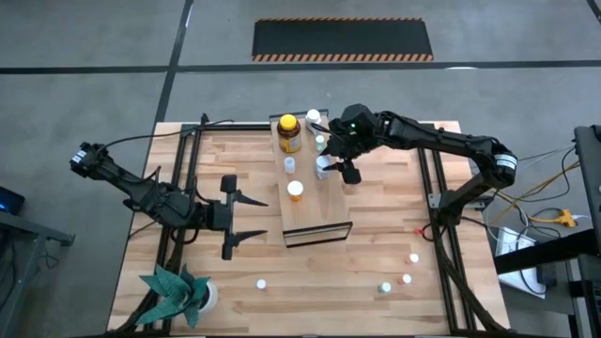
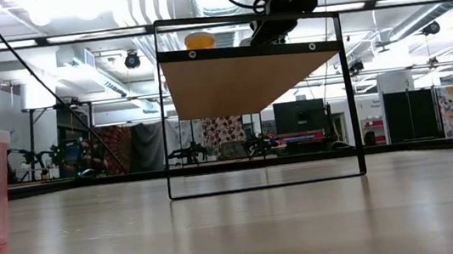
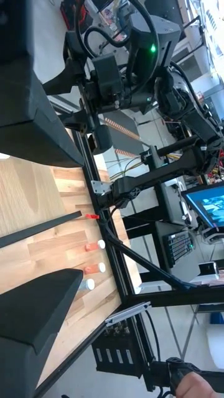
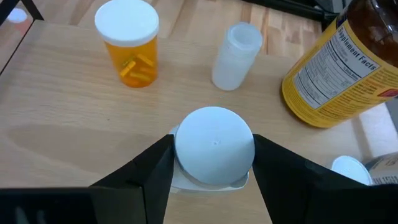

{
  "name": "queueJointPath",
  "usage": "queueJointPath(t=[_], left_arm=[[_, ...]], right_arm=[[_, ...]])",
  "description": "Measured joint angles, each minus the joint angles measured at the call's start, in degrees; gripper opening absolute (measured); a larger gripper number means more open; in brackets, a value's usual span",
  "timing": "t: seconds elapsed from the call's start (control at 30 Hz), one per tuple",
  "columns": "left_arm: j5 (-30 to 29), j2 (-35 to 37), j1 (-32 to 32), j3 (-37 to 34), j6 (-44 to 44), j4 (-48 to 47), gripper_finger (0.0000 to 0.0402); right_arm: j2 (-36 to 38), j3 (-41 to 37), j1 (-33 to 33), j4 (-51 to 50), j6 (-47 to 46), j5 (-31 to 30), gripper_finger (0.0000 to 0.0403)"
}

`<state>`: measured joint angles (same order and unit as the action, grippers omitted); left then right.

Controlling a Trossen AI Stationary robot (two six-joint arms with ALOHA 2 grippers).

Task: Pick and place medicine bottles onto shelf by color
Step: Put the white pill bottle on the shelf, then put the bottom left pink pill bottle on the shelf

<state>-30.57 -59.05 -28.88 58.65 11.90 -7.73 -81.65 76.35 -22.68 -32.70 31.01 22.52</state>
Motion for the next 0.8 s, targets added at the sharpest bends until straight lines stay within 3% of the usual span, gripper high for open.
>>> queueJointPath(t=[0.8], left_arm=[[0.02, -0.04, -0.02, 0.0, -1.01, 0.02, 0.0263]], right_arm=[[2.78, 2.76, 0.26, -0.2, -4.56, -0.15, 0.0283]])
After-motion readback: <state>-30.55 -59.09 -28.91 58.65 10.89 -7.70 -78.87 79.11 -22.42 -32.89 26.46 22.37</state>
